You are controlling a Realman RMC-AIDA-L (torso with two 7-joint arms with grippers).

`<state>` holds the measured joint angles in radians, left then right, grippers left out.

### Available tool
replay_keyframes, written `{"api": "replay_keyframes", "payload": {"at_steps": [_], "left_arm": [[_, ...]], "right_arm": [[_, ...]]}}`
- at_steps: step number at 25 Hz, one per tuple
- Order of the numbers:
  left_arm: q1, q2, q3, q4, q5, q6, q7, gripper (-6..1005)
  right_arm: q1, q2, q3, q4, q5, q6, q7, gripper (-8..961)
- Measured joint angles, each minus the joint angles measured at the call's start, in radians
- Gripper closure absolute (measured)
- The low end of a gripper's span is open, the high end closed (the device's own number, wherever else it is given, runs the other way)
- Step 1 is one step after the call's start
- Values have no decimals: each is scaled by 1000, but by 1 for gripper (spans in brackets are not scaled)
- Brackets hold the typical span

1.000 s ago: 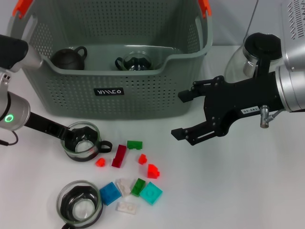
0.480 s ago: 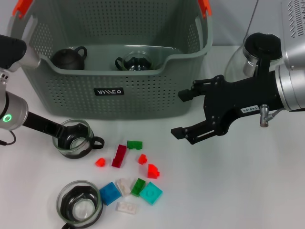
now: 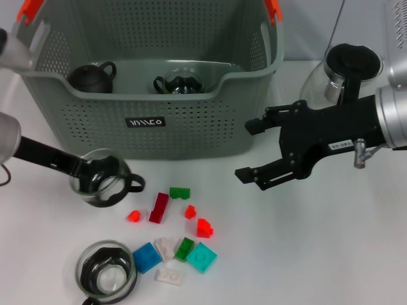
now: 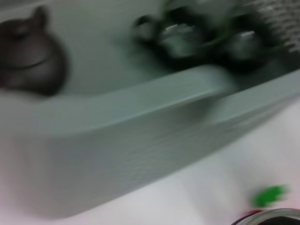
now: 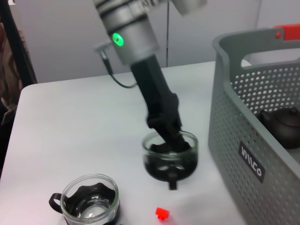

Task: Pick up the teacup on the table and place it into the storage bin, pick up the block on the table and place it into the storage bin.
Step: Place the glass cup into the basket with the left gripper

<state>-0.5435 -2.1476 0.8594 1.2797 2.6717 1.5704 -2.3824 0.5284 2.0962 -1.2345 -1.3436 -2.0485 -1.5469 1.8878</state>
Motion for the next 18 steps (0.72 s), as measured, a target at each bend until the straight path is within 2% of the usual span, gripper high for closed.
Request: {"api": "replay_keyframes", "payload": {"at_steps": [4, 7, 9, 12, 14, 15, 16, 18], "left_arm": [[-8, 21, -77, 69, -188, 197, 43, 949], [-39, 55, -169, 65, -414, 339, 87, 947], [-64, 78, -206, 50, -544, 386, 99, 946], [-105, 107, -223, 43, -656, 337, 115, 945], [-139, 119, -203, 36, -640, 231, 128, 944], [-165, 127, -168, 22, -586, 137, 127, 943], [-171, 128, -161, 19, -574, 119, 126, 943], [-216, 135, -82, -19, -427, -51, 93, 942]], "right_arm": [[2, -10, 27, 30, -1, -25, 0, 8], [6, -19, 53, 58, -13, -51, 0, 8], [9, -23, 72, 80, -28, -66, 0, 8], [17, -25, 89, 122, -59, -78, 0, 8], [23, -25, 94, 143, -70, -80, 0, 9], [26, -25, 95, 150, -73, -81, -1, 9], [27, -25, 95, 155, -74, -82, -1, 9], [29, -23, 95, 155, -76, -83, 0, 9]]}}
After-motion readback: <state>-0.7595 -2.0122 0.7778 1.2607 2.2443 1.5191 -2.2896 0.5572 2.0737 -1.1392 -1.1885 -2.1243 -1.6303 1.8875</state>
